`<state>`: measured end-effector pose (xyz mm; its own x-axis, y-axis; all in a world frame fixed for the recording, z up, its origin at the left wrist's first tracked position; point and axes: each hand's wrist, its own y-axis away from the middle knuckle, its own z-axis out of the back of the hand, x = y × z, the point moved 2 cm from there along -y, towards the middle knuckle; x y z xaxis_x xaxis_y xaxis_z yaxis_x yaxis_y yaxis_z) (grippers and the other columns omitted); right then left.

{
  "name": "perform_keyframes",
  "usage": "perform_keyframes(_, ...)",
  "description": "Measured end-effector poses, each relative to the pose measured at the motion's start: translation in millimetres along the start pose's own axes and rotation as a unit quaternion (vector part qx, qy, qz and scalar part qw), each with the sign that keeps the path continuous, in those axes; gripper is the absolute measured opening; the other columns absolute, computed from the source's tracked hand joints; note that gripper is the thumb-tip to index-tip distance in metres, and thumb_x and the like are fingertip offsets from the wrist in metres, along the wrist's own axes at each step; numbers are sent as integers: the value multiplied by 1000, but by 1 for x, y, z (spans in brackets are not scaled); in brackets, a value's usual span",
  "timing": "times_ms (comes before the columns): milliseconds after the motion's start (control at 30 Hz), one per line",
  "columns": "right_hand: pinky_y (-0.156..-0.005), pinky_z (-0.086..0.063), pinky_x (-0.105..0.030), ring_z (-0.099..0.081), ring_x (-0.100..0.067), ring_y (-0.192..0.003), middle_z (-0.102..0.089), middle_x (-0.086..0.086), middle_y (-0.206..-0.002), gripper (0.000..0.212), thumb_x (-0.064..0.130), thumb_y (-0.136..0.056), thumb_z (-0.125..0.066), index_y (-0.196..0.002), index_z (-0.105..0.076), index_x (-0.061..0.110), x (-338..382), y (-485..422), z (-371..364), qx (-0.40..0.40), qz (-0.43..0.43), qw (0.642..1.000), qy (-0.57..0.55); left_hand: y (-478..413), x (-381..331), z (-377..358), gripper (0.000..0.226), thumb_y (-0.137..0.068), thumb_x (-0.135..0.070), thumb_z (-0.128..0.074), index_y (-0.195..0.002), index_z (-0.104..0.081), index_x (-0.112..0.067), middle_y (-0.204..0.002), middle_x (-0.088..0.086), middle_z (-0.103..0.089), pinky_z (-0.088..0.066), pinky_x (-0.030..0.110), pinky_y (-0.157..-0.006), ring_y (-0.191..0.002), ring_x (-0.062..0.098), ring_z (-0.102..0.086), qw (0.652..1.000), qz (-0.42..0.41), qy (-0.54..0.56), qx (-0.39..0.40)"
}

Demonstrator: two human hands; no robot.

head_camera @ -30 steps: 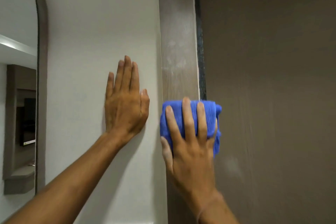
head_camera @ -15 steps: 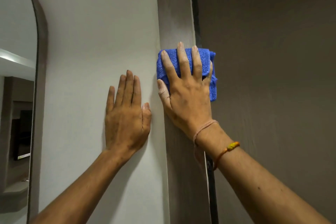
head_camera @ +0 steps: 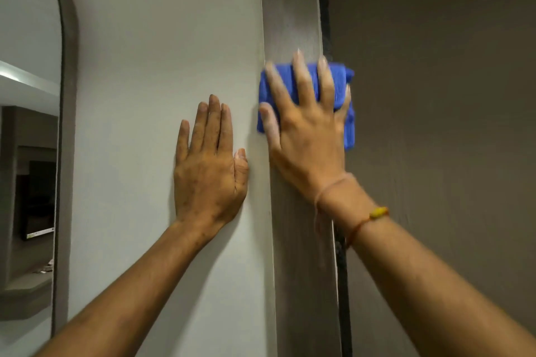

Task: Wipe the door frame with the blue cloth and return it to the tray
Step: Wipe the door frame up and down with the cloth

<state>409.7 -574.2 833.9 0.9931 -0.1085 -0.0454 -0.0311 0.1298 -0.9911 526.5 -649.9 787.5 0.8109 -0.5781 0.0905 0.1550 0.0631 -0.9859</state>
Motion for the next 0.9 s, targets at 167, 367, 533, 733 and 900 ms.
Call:
perform_keyframes(167,-110,-8,-69,-3,-33,-146,-13,-6,-159,59,47,-93,-34,-147,-17,30,3,-32,-1,-24,-24,999,6,0,0,-1,63,-92,-33,-21,-147,-4,-9,-158,12,-4,-1,41,-120,-146,21,2,1000,2,2,-1)
perform_keyframes(367,-109,-17,-69,-8,-32,-142,-24,-9,-156,63,45,-87,-35,-146,-22,28,10,60,-12,-24,-40,999,10,0,-1,1,64,-91,-34,-17,-147,-4,-7,-158,12,-3,-2,42,-120,-146,22,1,1000,-1,7,-2)
perform_keyframes(533,-104,-27,-69,-18,-37,-142,-28,-10,-155,64,41,-83,-39,-144,-27,25,2,45,-3,18,14,1000,19,1,0,1,64,-91,-34,-19,-147,-3,-8,-158,12,-3,-2,42,-120,-146,22,1,1000,-5,4,4)
perform_keyframes(733,-108,-15,-72,-7,-34,-144,-18,-8,-157,62,39,-88,-39,-146,-20,27,-1,-45,9,10,12,1000,16,1,1,-1,64,-92,-34,-21,-148,-5,-8,-158,12,-4,-4,42,-120,-146,22,1,1000,0,-5,2)
perform_keyframes(900,-105,-19,-71,-9,-36,-145,-18,-10,-157,69,54,-87,-36,-147,-17,27,9,22,-8,-23,-61,998,20,2,0,-1,64,-92,-36,-19,-147,-7,-8,-158,13,-7,-7,44,-119,-146,23,-3,1000,-2,3,0)
